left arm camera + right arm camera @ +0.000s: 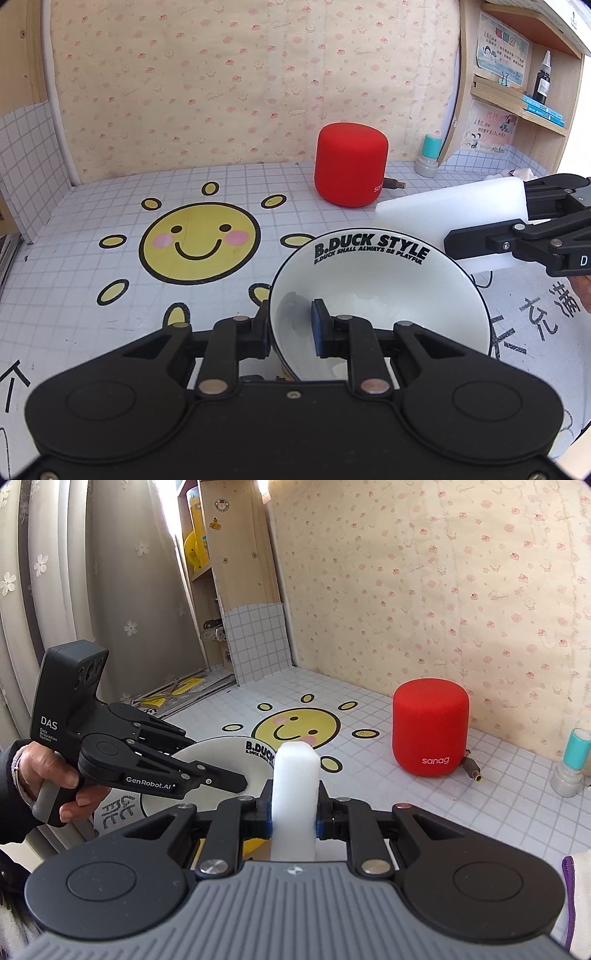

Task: Clean bowl
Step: 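Scrub the sponge across the bowl's outer wall near the rim with the right gripper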

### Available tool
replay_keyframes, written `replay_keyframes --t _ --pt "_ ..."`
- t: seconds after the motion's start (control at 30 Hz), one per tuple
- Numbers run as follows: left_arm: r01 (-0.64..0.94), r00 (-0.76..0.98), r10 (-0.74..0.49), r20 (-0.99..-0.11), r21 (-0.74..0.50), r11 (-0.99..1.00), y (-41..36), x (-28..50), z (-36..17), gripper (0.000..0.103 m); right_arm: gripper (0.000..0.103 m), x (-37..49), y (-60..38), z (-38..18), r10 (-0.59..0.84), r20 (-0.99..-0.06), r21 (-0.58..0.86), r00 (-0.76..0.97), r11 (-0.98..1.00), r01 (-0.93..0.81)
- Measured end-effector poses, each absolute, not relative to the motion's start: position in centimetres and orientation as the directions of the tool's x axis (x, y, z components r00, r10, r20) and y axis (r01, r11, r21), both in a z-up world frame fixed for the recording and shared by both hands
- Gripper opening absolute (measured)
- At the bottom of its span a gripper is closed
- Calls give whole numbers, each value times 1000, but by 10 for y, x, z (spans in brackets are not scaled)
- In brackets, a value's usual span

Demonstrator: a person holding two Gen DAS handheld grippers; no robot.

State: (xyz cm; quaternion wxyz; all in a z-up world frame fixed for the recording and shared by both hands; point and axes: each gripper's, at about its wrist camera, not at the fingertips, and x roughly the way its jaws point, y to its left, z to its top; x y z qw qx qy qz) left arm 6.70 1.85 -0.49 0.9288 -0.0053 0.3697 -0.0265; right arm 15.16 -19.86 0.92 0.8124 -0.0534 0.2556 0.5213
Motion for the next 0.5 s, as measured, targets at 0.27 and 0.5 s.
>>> replay_keyframes --t 0.27,0.5 --pt "56 727 -61 -684 -29 998 20 66 -6 22 21 164 -178 12 819 -482 163 311 433 -887" --pt "54 727 -63 -684 -34 998 20 67 -6 22 21 173 -162 13 825 -480 164 298 418 -893"
